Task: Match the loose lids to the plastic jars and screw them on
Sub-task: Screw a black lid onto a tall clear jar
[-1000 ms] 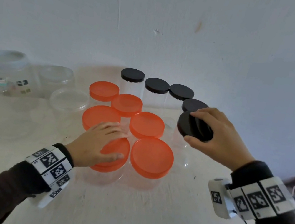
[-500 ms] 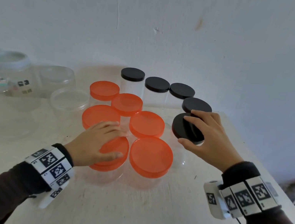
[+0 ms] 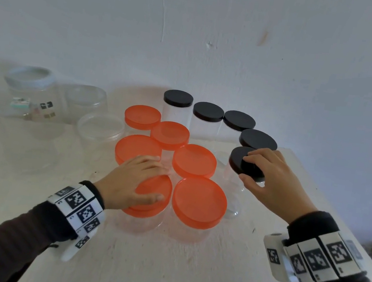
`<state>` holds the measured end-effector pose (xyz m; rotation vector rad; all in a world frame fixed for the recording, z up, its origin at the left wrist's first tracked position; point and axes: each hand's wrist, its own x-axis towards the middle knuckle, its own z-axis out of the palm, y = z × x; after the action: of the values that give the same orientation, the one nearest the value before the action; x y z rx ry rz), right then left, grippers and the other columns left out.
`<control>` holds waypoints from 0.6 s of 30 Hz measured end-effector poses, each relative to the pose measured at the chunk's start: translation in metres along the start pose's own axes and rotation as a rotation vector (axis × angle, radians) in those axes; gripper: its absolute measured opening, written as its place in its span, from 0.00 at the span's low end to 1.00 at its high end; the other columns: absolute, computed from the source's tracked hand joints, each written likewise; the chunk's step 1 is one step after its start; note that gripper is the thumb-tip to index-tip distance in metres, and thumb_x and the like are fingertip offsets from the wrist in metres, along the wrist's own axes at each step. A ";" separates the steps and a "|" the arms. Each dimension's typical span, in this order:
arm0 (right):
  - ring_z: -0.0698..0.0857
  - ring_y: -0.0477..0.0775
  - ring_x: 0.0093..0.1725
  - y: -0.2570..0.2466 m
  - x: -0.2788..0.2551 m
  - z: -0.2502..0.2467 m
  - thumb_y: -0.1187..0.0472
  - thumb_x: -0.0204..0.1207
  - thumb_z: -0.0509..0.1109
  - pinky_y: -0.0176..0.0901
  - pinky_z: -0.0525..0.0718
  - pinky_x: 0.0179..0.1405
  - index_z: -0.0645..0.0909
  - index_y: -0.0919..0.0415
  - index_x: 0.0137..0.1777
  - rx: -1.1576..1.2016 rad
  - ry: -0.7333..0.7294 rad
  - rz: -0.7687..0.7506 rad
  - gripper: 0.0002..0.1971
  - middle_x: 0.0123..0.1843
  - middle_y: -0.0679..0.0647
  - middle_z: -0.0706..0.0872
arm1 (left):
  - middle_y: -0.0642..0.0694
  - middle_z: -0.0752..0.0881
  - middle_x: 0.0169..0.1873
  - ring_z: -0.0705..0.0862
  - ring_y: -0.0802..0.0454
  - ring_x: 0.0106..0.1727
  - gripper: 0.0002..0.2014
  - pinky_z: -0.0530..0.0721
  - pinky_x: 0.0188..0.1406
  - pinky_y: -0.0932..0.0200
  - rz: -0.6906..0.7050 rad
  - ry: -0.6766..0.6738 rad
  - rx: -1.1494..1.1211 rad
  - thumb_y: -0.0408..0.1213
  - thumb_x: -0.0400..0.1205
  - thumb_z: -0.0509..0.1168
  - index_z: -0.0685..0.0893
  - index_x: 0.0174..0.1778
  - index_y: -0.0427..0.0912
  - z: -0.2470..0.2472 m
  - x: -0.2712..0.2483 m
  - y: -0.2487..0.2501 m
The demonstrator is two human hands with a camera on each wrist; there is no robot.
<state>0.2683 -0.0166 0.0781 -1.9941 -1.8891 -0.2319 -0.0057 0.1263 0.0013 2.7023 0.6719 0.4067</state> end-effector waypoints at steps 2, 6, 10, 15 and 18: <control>0.73 0.52 0.62 -0.004 0.002 -0.003 0.55 0.76 0.70 0.36 0.69 0.56 0.80 0.60 0.62 -0.001 -0.017 0.011 0.17 0.62 0.52 0.79 | 0.65 0.65 0.72 0.54 0.68 0.77 0.45 0.53 0.77 0.59 -0.032 0.010 -0.111 0.79 0.66 0.46 0.68 0.74 0.56 -0.003 0.000 0.002; 0.71 0.49 0.61 -0.023 0.007 -0.008 0.53 0.76 0.68 0.36 0.68 0.54 0.80 0.57 0.60 0.032 -0.028 -0.034 0.15 0.61 0.49 0.79 | 0.67 0.65 0.68 0.59 0.73 0.72 0.42 0.56 0.69 0.72 -0.112 0.119 -0.305 0.76 0.65 0.54 0.70 0.72 0.56 -0.014 -0.004 0.003; 0.76 0.50 0.58 -0.058 0.019 -0.010 0.54 0.75 0.70 0.43 0.77 0.53 0.82 0.57 0.58 0.153 -0.026 -0.129 0.13 0.57 0.46 0.81 | 0.65 0.74 0.63 0.69 0.78 0.65 0.29 0.64 0.60 0.84 -0.101 0.236 -0.306 0.65 0.72 0.57 0.75 0.67 0.57 -0.031 -0.020 -0.005; 0.80 0.49 0.52 -0.125 0.037 -0.002 0.50 0.76 0.66 0.49 0.81 0.47 0.83 0.55 0.54 0.262 -0.095 -0.283 0.13 0.51 0.45 0.83 | 0.62 0.85 0.53 0.80 0.69 0.58 0.25 0.71 0.59 0.77 -0.134 0.271 -0.307 0.65 0.73 0.60 0.83 0.56 0.52 -0.054 -0.066 -0.024; 0.82 0.48 0.43 -0.168 0.043 0.004 0.45 0.73 0.59 0.47 0.83 0.35 0.84 0.55 0.48 0.303 -0.100 -0.402 0.17 0.44 0.45 0.84 | 0.63 0.87 0.48 0.84 0.66 0.52 0.26 0.76 0.54 0.74 -0.195 0.250 -0.282 0.72 0.71 0.55 0.84 0.49 0.58 -0.062 -0.099 -0.041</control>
<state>0.1059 0.0281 0.1172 -1.4448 -2.2248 0.0496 -0.1272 0.1266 0.0234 2.3178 0.8661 0.7357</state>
